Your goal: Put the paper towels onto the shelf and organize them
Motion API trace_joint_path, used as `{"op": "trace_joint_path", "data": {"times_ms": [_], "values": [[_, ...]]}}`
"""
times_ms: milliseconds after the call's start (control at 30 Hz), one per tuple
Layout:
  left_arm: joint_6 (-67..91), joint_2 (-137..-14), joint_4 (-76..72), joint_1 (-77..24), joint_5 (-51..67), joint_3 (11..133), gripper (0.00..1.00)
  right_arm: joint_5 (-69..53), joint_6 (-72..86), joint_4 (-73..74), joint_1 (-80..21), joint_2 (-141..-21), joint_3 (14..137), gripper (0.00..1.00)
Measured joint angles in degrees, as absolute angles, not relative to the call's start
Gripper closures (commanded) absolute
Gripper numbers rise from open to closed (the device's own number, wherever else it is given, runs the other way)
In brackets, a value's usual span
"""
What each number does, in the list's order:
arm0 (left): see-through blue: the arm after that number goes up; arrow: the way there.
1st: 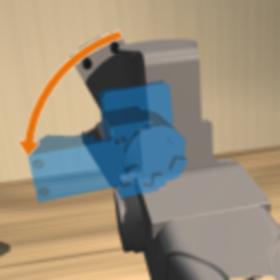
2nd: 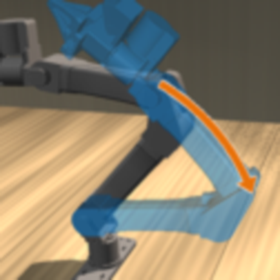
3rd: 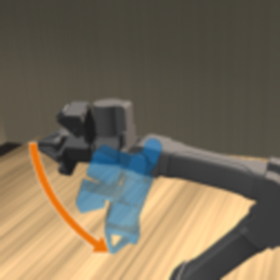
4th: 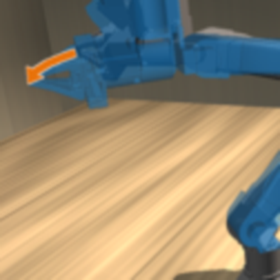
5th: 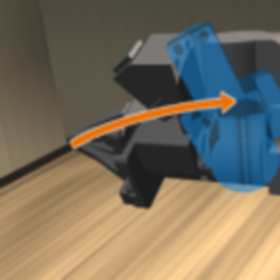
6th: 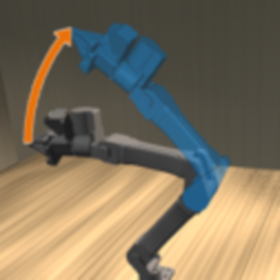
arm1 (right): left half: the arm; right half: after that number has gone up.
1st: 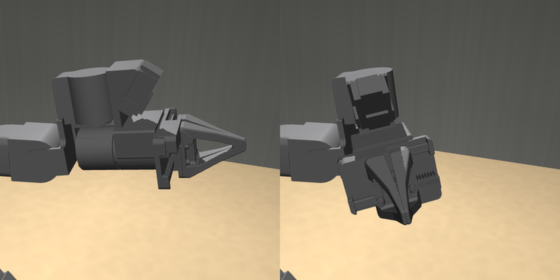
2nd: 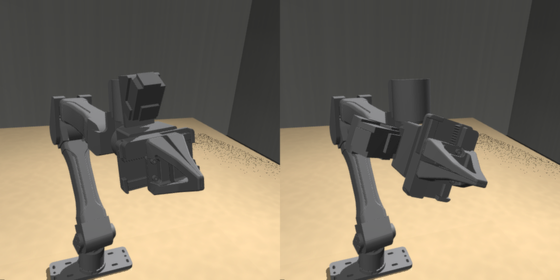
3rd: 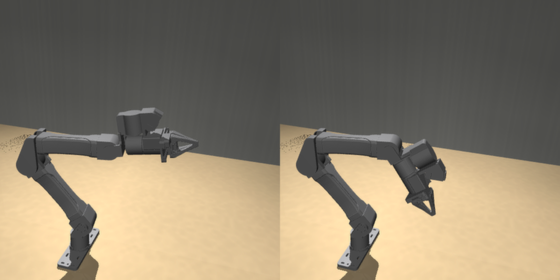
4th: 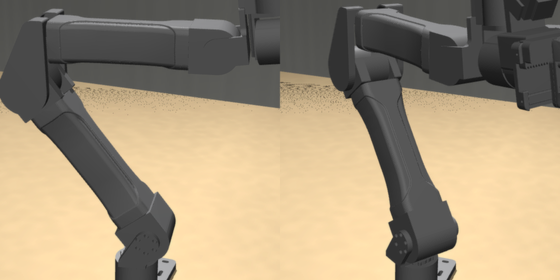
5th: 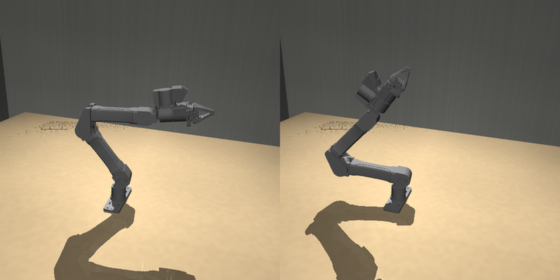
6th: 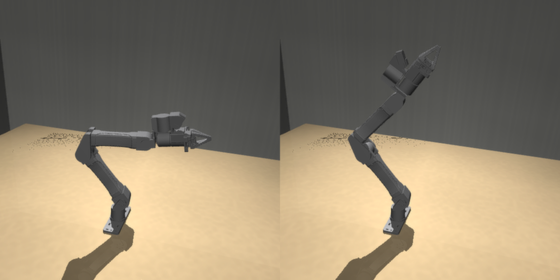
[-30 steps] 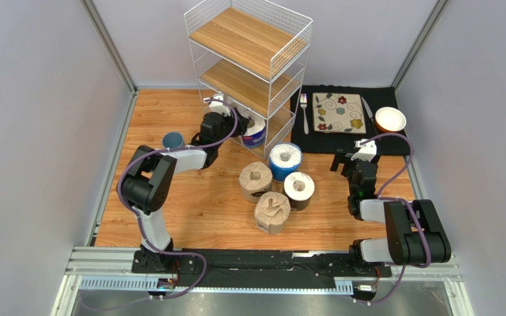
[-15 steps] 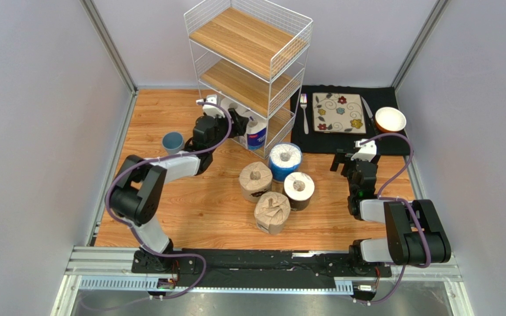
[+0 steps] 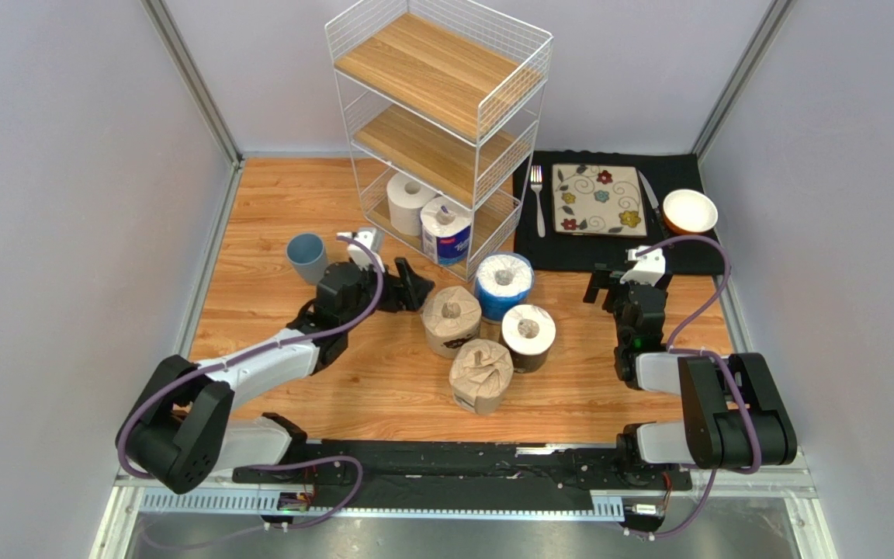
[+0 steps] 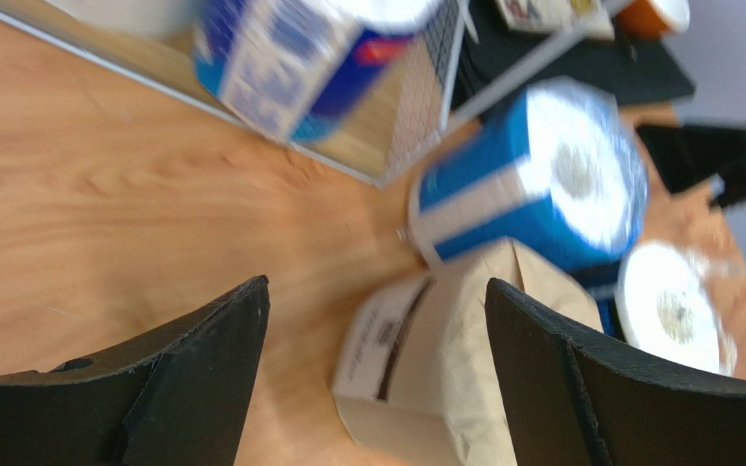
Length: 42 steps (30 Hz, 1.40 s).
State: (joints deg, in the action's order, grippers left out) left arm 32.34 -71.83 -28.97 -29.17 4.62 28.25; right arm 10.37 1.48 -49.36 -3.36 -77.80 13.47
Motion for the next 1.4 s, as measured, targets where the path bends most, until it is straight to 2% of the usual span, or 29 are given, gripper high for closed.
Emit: {"op": "trace_joint_path", "data": {"times_ms": [300,500,733,767,867,900,1000,1200,1400], "values": [[28.2,-73.5,-23.3,-34.9,10.9,28.0,0.11,10.4,1.5,-49.4,-3.4,-77.8,13.5,0.01],[26.7,-74.5,-22.9,-35.4,11.6,28.6,0.23,10.4,1.5,-49.4,-3.4,-77.8,13.5,0.0],[23.9,-79.4,-17.6,-36.8,10.8,35.0,0.3,10.4,1.5,-49.4,-3.4,-77.8,13.5,0.01],[23.4,-80.3,-15.9,-37.2,10.5,36.6,0.32,10.4,1.5,-49.4,-3.4,-77.8,13.5,0.01],[21.6,-82.7,-11.1,-38.5,8.6,41.5,0.5,10.4,1.5,-49.4,-3.4,-77.8,13.5,0.01],[20.8,-83.2,-9.7,-38.9,8.0,42.9,0.6,10.4,1.5,-49.4,-3.4,-77.8,13.5,0.01],[19.4,-83.7,-6.3,-39.4,7.0,44.9,0.76,10.4,1.5,-49.4,-3.4,-77.8,13.5,0.01],[18.3,-81.8,-1.9,-39.7,6.0,45.5,0.78,10.4,1.5,-49.4,-3.4,-77.8,13.5,0.01],[17.7,-72.7,5.5,-39.7,2.5,45.0,0.81,10.4,1.5,-49.4,-3.4,-77.8,13.5,0.01]]}}
